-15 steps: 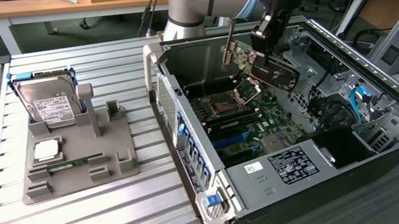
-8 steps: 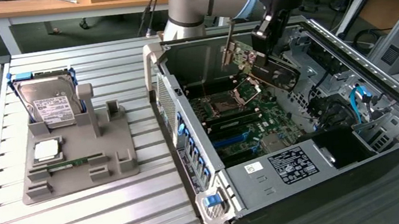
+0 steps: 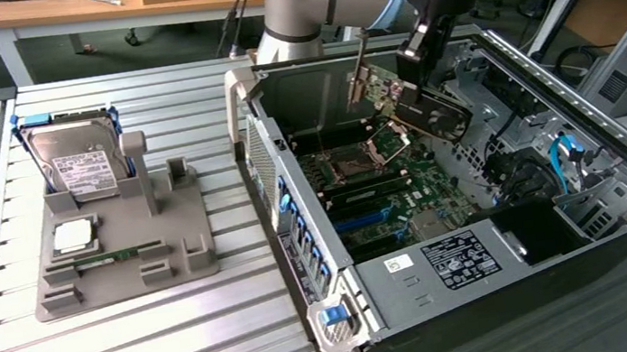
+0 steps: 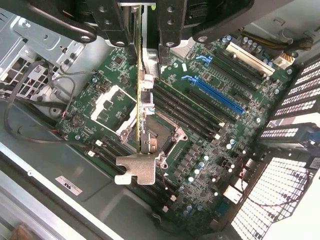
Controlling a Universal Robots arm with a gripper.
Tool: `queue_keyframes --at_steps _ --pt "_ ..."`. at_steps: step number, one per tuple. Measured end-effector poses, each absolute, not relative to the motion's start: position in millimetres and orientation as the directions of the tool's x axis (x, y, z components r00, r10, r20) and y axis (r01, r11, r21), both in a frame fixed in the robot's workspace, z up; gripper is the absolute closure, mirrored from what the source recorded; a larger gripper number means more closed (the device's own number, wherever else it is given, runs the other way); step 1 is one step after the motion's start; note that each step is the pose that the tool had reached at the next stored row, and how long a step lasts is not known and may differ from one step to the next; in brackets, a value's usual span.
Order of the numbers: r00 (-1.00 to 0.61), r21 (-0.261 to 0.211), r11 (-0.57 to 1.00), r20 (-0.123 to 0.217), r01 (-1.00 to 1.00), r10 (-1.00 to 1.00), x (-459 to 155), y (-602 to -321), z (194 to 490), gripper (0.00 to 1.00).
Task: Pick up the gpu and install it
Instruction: 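Insert the gpu into the slot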
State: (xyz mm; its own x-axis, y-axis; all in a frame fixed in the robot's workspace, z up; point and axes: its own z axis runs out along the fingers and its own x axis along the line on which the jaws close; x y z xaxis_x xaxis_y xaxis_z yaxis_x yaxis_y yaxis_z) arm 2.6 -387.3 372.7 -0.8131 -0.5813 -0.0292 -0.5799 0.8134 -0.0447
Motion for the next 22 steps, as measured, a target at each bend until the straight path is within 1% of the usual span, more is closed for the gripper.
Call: queue_keyframes --at_steps 22 --pt "-0.778 -0.045 0.778 -0.029 -0.627 -0.628 2.6 -387.3 372.7 0.73"
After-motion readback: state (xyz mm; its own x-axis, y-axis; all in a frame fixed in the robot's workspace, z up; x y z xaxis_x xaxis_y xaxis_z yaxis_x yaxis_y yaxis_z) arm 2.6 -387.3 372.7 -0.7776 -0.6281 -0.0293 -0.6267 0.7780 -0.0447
